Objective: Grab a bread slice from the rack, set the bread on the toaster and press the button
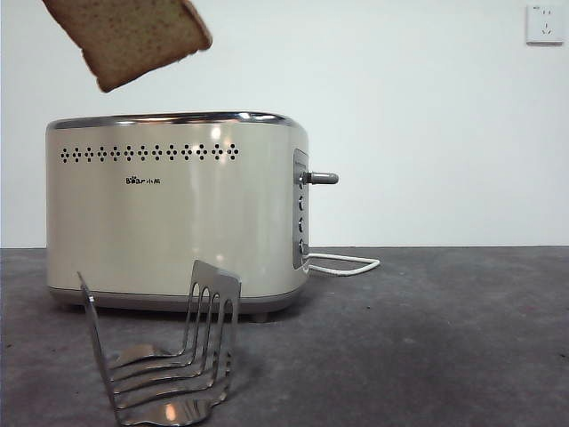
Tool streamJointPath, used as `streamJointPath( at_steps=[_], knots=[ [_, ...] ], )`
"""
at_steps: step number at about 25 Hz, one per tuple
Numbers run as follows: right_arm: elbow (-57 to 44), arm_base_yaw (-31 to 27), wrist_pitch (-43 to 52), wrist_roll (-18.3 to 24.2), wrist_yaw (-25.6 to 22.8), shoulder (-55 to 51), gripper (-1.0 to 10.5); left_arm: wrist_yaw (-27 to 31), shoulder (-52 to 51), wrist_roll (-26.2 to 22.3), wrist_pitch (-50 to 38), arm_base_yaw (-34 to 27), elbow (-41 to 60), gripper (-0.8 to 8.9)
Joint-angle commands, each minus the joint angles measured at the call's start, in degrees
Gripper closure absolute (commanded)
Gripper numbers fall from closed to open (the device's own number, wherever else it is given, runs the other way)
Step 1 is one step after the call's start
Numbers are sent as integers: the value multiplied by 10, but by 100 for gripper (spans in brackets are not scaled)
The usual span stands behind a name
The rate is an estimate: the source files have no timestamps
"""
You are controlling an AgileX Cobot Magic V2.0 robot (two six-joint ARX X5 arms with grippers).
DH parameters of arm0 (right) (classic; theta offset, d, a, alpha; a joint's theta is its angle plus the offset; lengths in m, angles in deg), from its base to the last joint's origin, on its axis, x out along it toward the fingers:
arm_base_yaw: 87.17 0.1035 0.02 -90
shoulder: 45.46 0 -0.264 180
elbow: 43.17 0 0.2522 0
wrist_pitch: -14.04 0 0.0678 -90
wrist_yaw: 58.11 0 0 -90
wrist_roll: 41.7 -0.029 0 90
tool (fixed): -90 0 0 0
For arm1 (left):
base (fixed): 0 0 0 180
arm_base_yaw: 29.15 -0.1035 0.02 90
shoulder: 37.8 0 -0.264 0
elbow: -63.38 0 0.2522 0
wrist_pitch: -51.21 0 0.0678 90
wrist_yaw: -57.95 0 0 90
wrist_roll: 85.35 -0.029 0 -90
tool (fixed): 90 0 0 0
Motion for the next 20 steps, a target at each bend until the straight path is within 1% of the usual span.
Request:
streamJointPath(
  at_steps=[1,6,10,13,20],
  knots=[
    [2,0,3,-3,0,0,949,2,10,-14,-9,2,0,819],
    [2,0,2,-3,0,0,949,3,28,-37,-13,2,0,819],
    [2,0,0,-3,0,0,949,20,46,-40,-14,2,0,819],
    [2,0,-11,-3,0,0,949,30,58,-53,-15,2,0,819],
    [2,0,-26,-3,0,0,948,30,84,-53,-20,2,0,819]
  ],
)
